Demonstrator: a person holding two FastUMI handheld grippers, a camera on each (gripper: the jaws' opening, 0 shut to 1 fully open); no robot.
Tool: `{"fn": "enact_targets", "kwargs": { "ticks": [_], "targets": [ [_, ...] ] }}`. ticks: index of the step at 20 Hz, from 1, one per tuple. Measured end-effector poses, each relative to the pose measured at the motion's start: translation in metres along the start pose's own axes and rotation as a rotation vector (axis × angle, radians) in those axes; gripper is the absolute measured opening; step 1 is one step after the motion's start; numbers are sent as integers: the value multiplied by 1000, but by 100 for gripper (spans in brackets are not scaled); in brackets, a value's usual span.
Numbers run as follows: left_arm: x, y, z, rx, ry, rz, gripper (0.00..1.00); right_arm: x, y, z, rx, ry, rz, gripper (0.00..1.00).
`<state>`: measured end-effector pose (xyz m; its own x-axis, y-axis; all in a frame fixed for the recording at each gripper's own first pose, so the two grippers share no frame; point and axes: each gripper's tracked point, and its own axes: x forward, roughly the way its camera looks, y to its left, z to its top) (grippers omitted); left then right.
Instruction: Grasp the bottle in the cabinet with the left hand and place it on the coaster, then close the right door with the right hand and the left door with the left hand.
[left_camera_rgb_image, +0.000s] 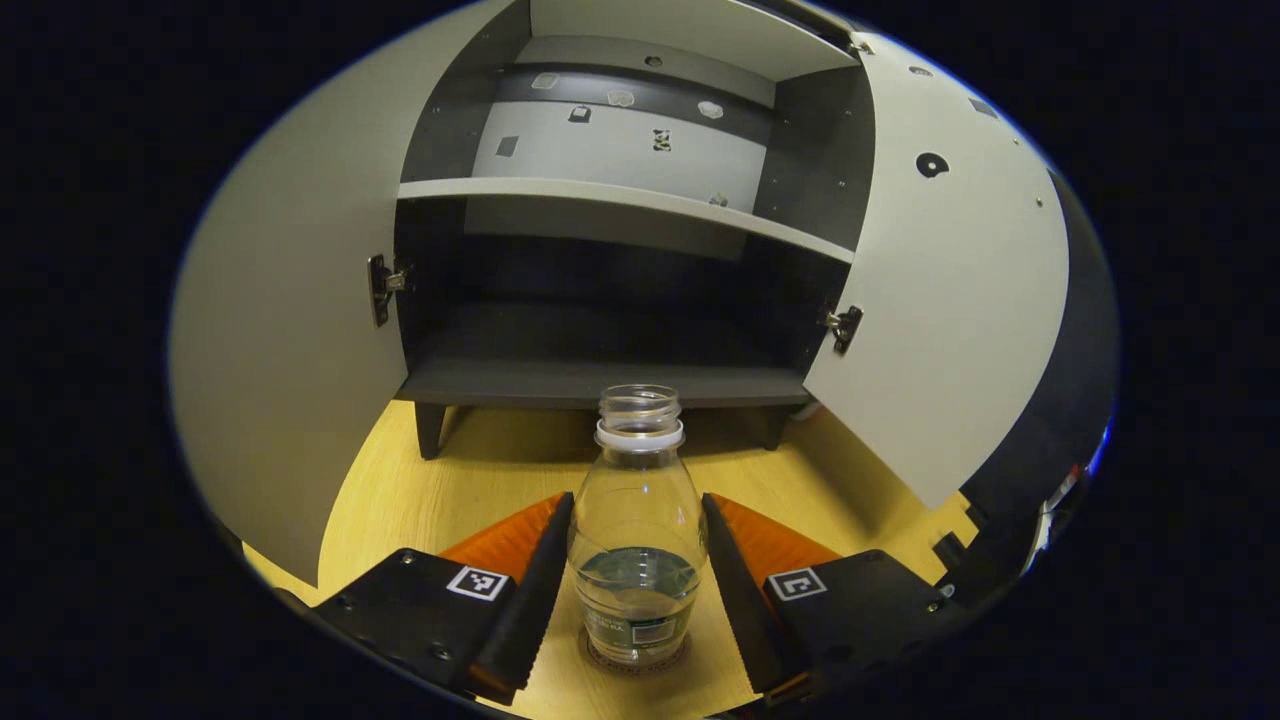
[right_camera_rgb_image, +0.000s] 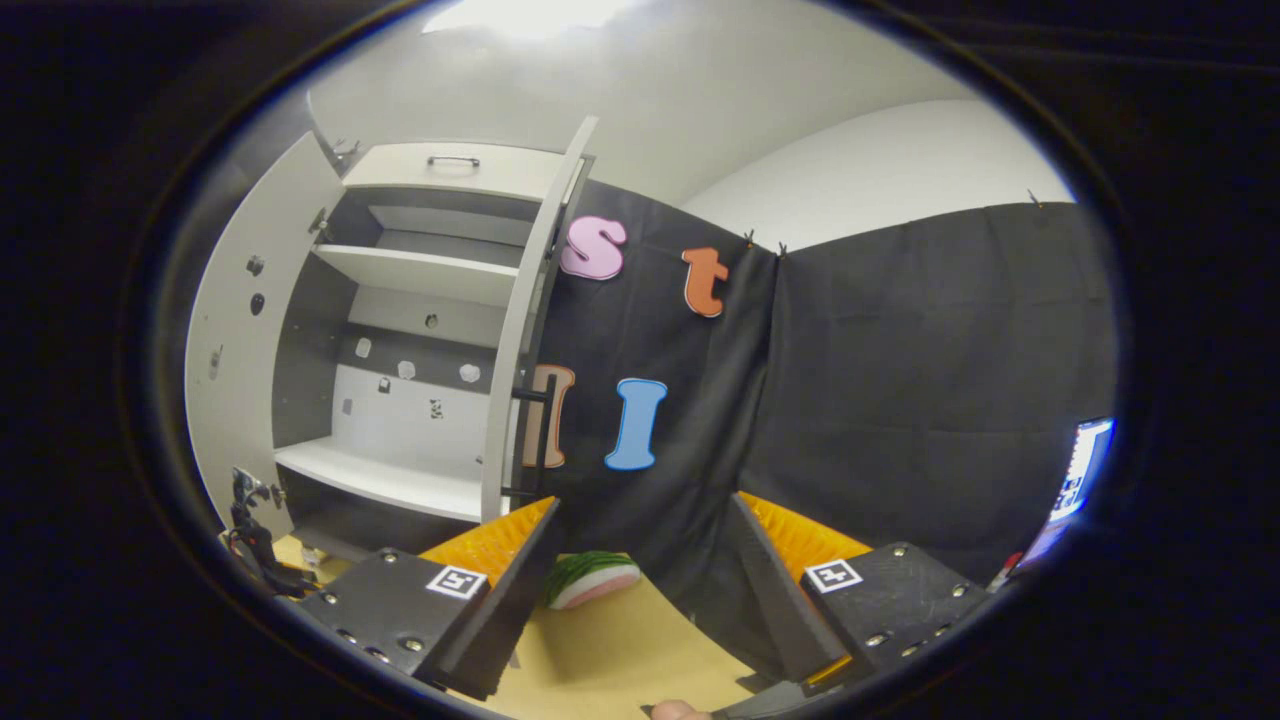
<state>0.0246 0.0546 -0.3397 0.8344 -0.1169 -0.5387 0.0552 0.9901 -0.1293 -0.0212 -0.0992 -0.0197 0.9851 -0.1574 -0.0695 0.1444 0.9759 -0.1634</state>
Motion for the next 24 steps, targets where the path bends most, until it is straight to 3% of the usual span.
{"fn": "enact_targets", "kwargs": {
  "ticks": [9,24],
  "targets": [
    [-9,-7,-15,7,-64,22,80,-2,1,-13,-12,28,3,100],
    [-46,-13,-39,4,13,6,82,9,28,-33,29,77,82,100]
  ]
}}
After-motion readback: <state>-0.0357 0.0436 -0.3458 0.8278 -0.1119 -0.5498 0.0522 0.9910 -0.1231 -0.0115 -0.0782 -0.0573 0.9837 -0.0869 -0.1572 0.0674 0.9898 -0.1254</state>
